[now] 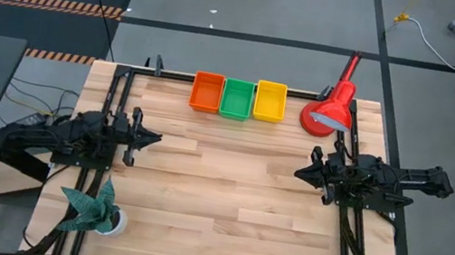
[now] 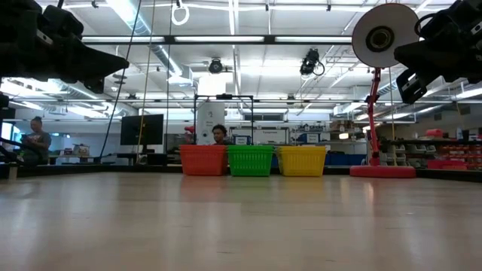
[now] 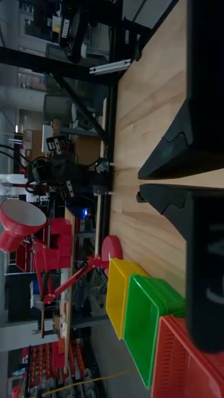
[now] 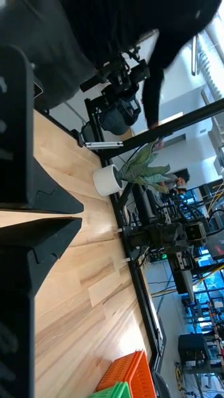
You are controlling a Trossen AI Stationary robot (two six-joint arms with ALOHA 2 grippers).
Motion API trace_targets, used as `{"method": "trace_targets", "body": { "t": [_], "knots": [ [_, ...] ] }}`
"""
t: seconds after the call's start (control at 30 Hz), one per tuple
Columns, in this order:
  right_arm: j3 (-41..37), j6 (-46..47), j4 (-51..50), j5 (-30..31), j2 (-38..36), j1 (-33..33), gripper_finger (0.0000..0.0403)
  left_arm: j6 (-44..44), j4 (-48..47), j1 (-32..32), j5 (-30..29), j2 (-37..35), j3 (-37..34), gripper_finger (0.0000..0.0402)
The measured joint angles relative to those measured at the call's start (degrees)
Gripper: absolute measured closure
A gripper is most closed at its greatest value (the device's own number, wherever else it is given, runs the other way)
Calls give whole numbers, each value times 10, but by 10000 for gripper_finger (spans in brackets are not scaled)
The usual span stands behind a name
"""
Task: Stack baskets by color
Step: Return to Home Position
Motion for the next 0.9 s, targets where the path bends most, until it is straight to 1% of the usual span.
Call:
{"method": "trace_targets", "body": {
  "t": [0.33,0.7,0.9],
  "knots": [
    [0,0,0,0,0,0,376,0,0,0,0,0,0,361],
    [0,0,0,0,0,0,376,0,0,0,0,0,0,371],
    [0,0,0,0,0,0,376,0,0,0,0,0,0,365]
  ]
}}
